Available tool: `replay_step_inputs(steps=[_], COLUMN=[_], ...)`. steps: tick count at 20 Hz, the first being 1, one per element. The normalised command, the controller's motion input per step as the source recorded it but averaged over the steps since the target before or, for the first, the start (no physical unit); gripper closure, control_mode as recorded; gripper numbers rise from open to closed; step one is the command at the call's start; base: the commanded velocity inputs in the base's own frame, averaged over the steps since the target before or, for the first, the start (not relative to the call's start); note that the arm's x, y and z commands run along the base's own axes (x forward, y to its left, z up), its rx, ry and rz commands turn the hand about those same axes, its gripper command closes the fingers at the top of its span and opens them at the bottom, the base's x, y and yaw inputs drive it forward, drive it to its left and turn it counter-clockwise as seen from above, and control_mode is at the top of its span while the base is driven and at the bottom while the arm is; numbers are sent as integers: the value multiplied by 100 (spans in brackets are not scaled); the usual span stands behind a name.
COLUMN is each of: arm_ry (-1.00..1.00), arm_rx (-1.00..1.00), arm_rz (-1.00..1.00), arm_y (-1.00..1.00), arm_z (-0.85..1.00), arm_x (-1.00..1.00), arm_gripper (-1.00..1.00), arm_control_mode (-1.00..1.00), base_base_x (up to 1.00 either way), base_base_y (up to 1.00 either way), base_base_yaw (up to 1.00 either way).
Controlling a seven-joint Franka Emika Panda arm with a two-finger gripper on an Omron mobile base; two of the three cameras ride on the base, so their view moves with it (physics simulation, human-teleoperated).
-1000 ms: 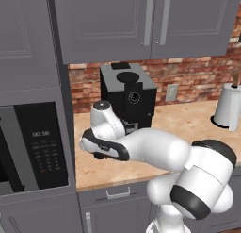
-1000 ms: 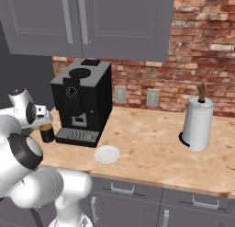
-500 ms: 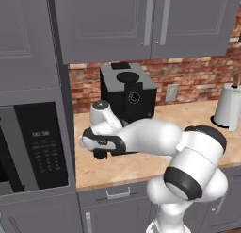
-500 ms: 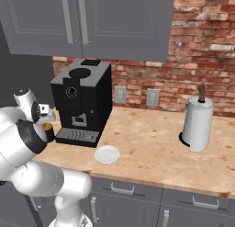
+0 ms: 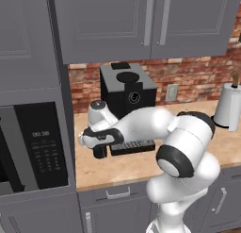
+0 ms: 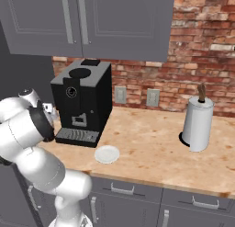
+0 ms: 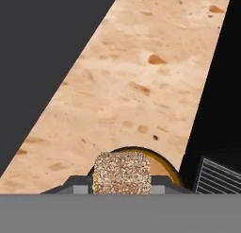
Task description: Take a sugar cube from the saucer and place it inside the coffee. Then, grab milk from the fridge and place it next to the coffee on the counter to sweeten the coffee.
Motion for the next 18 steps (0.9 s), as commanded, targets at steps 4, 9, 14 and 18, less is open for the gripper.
replay_step_inputs(steps=[4, 9, 14, 18], arm_ry=[0, -6, -15, -16], arm_rx=[0, 0, 0, 1], arm_rz=[-3, -5, -2, -4], arm_y=[0, 1, -1, -24], arm_z=[2, 40, 57, 68], arm_x=[9, 0, -27, -66], arm_gripper=[-100, -100, -100, -100], arm_control_mode=[-100, -100, -100, -100], base_base_x=[0, 0, 0, 0], base_base_y=[0, 0, 0, 0], base_base_yaw=[0, 0, 0, 0])
